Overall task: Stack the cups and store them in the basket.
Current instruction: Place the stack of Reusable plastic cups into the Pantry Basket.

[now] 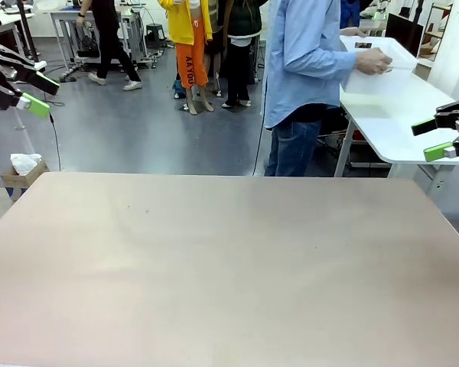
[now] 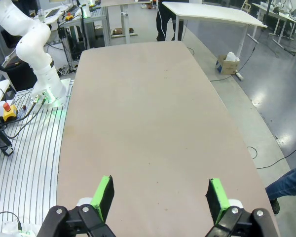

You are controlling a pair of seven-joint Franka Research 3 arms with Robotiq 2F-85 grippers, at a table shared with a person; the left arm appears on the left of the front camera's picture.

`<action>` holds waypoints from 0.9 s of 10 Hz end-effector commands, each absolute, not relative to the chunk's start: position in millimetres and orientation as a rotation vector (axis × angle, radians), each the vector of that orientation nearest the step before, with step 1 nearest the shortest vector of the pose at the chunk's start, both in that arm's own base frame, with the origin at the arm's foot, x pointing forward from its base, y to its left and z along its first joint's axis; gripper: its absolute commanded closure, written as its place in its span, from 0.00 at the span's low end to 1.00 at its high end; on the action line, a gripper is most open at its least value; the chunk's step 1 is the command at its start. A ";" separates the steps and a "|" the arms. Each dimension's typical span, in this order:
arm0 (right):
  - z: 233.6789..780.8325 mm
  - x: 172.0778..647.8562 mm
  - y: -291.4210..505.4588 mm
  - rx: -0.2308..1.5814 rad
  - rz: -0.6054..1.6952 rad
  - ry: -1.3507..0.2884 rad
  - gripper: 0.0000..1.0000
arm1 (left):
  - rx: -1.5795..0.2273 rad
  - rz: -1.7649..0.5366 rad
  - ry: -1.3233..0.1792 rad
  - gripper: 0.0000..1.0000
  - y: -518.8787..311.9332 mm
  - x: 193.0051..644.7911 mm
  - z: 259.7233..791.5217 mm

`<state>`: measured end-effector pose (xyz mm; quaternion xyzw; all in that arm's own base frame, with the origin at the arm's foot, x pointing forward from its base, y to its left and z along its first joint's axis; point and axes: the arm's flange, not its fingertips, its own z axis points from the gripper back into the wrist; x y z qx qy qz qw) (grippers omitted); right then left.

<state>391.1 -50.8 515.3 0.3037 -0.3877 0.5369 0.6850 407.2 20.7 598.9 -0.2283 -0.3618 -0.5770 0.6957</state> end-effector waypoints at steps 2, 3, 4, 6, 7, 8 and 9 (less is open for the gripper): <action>517.9 392.4 -49.2 0.681 1.182 -0.883 0.00 | -0.506 -1.282 -0.804 0.00 19.9 407.6 602.7; 517.9 392.4 -49.2 0.681 1.182 -0.883 0.00 | -0.506 -1.282 -0.804 0.00 19.9 407.6 602.7; 517.9 392.4 -49.2 0.681 1.182 -0.883 0.00 | -0.506 -1.282 -0.804 0.00 19.9 407.6 602.7; 517.9 392.4 -49.2 0.681 1.182 -0.883 0.00 | -0.506 -1.282 -0.804 0.00 19.9 407.6 602.7; 517.9 392.4 -49.2 0.681 1.182 -0.883 0.00 | -0.506 -1.282 -0.804 0.00 19.9 407.6 602.7; 517.9 392.4 -49.2 0.681 1.182 -0.883 0.00 | -0.506 -1.282 -0.804 0.00 19.9 407.6 602.7; 517.9 392.4 -49.2 0.681 1.182 -0.883 0.00 | -0.506 -1.282 -0.804 0.00 19.9 407.6 602.7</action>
